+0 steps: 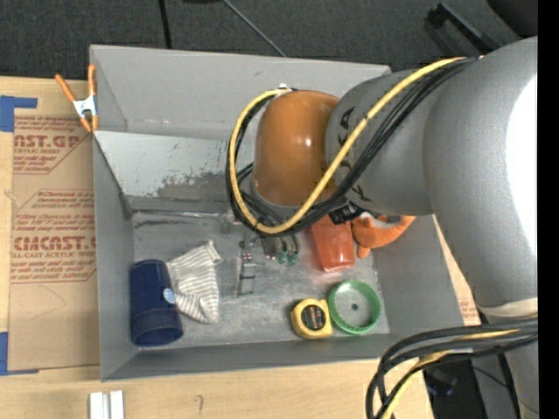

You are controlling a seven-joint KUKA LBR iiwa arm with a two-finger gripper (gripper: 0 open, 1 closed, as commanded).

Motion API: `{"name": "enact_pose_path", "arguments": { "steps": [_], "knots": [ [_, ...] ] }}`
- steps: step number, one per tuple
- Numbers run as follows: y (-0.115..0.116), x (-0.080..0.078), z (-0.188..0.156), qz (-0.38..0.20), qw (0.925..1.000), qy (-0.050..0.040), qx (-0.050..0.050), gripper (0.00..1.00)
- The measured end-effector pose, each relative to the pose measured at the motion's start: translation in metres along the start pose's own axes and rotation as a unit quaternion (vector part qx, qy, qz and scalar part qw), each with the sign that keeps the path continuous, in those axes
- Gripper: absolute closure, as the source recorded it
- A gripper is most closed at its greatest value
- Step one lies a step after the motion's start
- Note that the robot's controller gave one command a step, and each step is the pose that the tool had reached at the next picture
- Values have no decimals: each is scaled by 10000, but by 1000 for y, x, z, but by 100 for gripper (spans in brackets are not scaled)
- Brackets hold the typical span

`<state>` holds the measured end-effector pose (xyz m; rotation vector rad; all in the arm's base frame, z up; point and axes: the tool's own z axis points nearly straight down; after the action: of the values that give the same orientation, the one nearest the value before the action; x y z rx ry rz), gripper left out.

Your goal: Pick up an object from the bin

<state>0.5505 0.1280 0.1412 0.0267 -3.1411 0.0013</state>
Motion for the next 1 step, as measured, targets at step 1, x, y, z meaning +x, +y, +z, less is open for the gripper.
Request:
{"name": "enact_pose_path", "arguments": {
  "steps": [1],
  "knots": [
    [37,-9,30,-266,9996,-66,-16,0]
  ]
}}
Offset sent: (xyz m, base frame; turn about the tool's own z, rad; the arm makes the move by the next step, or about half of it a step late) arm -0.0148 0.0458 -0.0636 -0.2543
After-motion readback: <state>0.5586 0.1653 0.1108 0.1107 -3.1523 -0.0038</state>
